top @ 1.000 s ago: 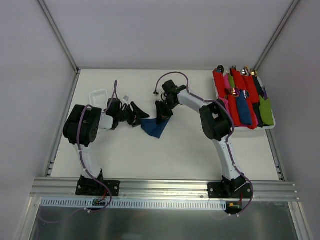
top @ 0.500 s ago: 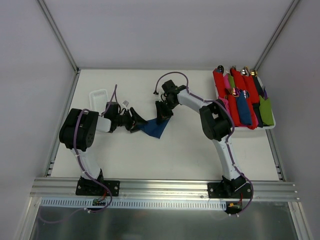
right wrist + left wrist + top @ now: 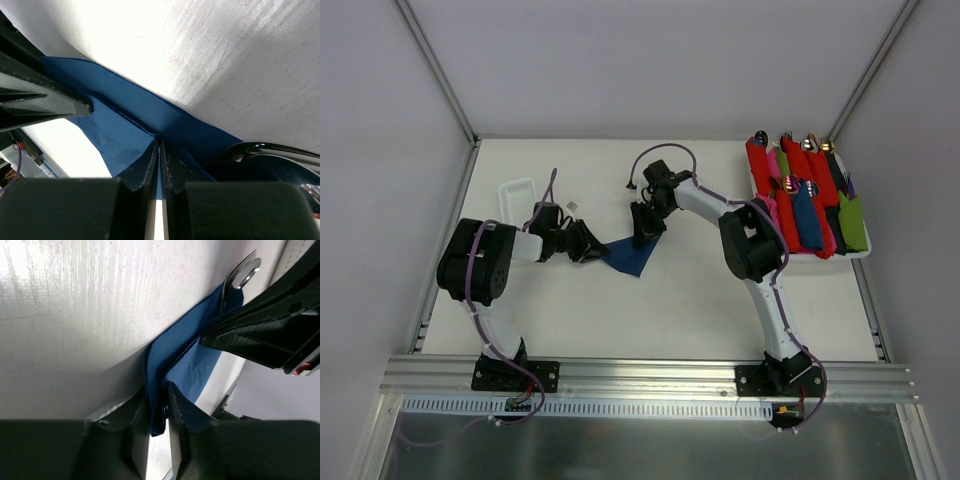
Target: Place the utensils on the paper napkin and roll it up
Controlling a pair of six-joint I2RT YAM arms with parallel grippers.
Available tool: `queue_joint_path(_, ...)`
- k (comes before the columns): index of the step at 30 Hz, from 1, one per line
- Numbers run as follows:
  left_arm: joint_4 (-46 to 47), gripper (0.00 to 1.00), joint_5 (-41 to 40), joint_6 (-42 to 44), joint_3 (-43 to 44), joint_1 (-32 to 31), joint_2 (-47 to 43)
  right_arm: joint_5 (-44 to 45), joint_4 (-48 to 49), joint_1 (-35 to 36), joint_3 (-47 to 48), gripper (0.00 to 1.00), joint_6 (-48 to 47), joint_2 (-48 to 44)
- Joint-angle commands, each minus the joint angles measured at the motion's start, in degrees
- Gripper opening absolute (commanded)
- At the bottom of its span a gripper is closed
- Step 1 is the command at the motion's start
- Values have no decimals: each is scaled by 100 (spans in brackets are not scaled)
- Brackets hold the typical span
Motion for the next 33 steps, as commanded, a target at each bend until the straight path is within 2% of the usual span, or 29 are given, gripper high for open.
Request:
queue_joint_path(1, -439, 15, -345, 586, 242, -151, -253, 286, -331, 63, 82, 8, -182, 116)
queue_joint_path(8, -1493, 3, -1214, 1413, 691, -599, -578, 259, -366, 72, 126, 8, -173, 134)
queue_joint_path(15, -1775, 0, -1752, 1905, 735, -1012, -1166, 303, -410, 63, 170, 7, -173, 151)
queue_joint_path(24, -1898, 0, -1155, 1783, 1068, -1294, -1072, 382, -428, 63, 135, 6, -164, 143)
queue_joint_path(33, -2250, 0, -1418, 1695, 1385, -1619, -307, 374, -428, 54, 117, 6, -147, 81)
